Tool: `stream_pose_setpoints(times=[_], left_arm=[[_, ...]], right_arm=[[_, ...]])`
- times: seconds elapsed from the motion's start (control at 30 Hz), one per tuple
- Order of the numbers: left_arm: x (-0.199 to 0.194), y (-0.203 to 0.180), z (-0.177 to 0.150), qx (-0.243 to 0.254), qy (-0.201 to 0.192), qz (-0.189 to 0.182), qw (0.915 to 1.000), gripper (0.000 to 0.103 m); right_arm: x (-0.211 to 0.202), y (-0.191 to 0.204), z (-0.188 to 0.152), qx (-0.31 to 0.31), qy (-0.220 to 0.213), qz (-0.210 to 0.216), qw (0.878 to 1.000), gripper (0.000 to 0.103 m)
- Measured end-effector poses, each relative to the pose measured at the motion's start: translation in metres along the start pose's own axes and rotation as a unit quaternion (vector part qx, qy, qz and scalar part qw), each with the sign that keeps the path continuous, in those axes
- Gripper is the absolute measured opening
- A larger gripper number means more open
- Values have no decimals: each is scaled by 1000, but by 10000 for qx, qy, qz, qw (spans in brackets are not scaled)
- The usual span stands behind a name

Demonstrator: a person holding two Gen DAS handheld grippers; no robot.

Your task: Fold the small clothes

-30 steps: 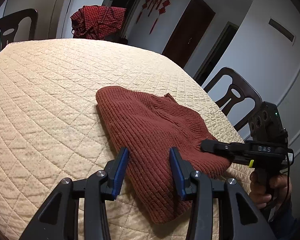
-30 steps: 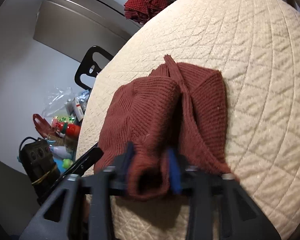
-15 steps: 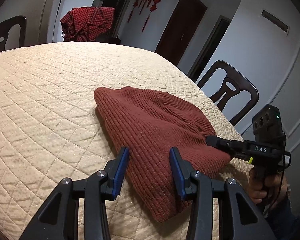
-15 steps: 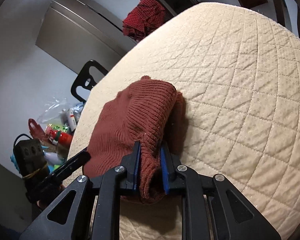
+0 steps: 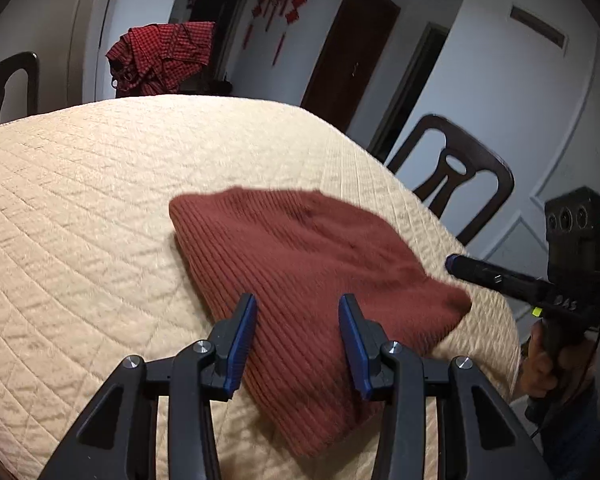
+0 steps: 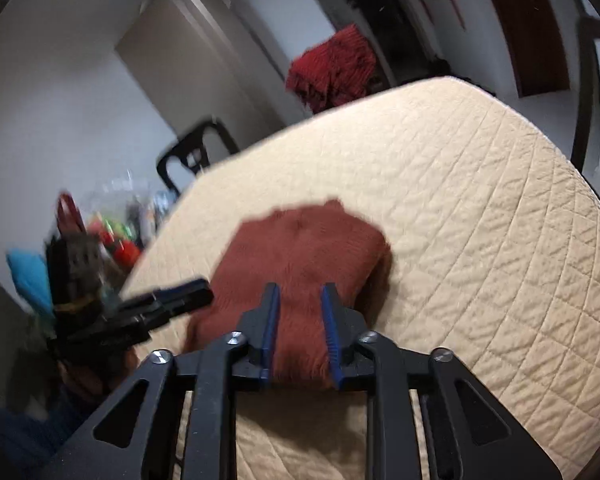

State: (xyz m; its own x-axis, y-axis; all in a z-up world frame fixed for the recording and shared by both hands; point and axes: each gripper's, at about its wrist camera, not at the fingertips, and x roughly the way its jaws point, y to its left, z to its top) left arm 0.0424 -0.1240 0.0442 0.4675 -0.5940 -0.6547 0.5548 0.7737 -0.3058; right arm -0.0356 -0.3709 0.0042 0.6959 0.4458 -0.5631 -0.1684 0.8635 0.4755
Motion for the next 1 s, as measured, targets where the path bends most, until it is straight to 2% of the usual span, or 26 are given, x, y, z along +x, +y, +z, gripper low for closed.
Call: stream_pose_setpoints(times=[0.1, 0.2, 0.4, 0.57, 0.67, 0.73, 0.83, 1.0], left_arm=[[-2, 0, -10, 149, 72, 130, 9998, 45], [0, 5, -21, 159, 106, 177, 9997, 49], [-1, 12, -23, -62, 110, 80, 9999, 51], [-12, 4, -4, 163, -165, 274, 9994, 50], [-6, 2, 12, 215, -246, 313, 9990, 50], [7, 3, 17, 214, -144, 360, 9990, 50], [26, 7, 8, 248, 71, 445, 9987, 51], [22, 13, 6, 109, 45, 325, 9994, 51]], right_arm=[[16, -3, -16, -183, 315, -270, 9990, 8], [19, -7, -24, -368, 275, -402, 9981, 3], [15, -5, -22, -452, 301, -478, 9974, 3], [1, 6, -10, -482, -30, -337, 9983, 4], [15, 9, 3, -453, -111, -350, 9983, 4], [27, 6, 7, -396, -40, -342, 9986, 4], [49, -3, 1, -414, 302, -669, 9964, 4], [44, -14, 1, -73, 256, -355, 9990, 3]])
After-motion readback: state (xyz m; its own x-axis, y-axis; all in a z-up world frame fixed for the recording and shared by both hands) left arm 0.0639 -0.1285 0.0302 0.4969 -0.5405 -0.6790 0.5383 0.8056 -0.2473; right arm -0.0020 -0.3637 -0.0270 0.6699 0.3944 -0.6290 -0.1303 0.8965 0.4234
